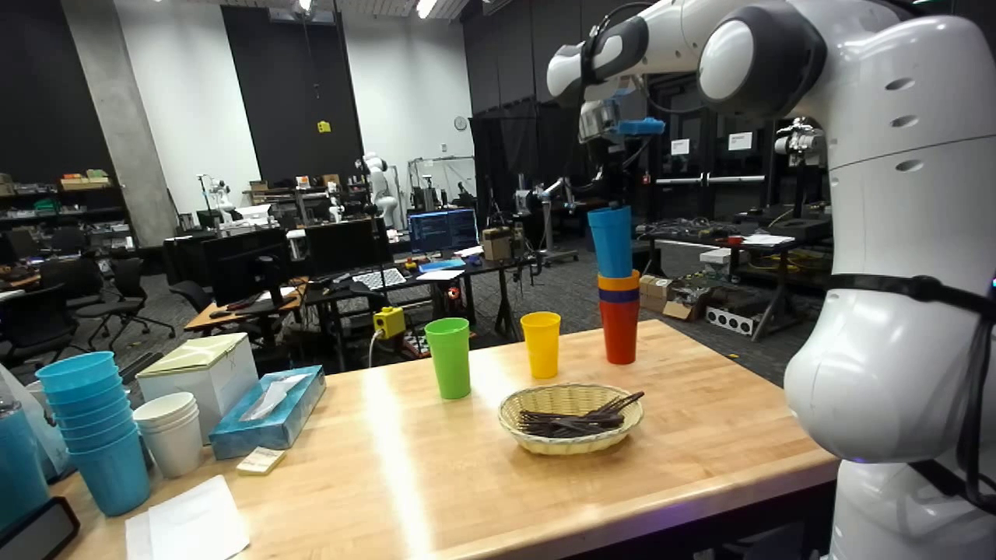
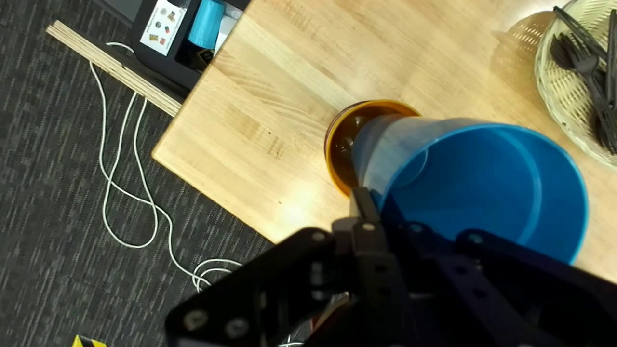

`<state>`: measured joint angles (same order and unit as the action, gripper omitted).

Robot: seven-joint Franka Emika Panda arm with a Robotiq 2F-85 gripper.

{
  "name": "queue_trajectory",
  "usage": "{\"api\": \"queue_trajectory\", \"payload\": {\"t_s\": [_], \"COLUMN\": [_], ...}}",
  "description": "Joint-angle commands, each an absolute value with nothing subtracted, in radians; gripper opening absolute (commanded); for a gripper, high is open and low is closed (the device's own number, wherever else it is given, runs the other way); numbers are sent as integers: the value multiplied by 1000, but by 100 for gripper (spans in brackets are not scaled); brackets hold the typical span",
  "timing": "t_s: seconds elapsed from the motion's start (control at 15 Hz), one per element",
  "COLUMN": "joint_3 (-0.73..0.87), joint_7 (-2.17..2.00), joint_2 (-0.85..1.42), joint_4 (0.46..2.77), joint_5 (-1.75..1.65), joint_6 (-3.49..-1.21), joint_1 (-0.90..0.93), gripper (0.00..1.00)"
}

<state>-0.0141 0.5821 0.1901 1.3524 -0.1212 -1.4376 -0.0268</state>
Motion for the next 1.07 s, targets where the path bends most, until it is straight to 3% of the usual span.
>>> {"api": "queue_trajectory", "payload": {"t_s": [0.0, 0.07, 0.13, 0.33, 0.93, 1.0], "joint_3": [-12, -11, -11, -13, -38, -46], "joint_7": [614, 616, 615, 617, 642, 650], "joint_2": [183, 183, 182, 185, 176, 172], "joint_4": [1368, 1372, 1377, 1380, 1393, 1404], "joint_5": [-97, -98, -101, -99, -67, -56], "joint_6": [-1455, -1456, -1461, -1461, -1484, -1499], "joint_1": [-39, -39, -40, -44, -27, -21], "gripper": [1, 1, 29, 39, 99, 100]}}
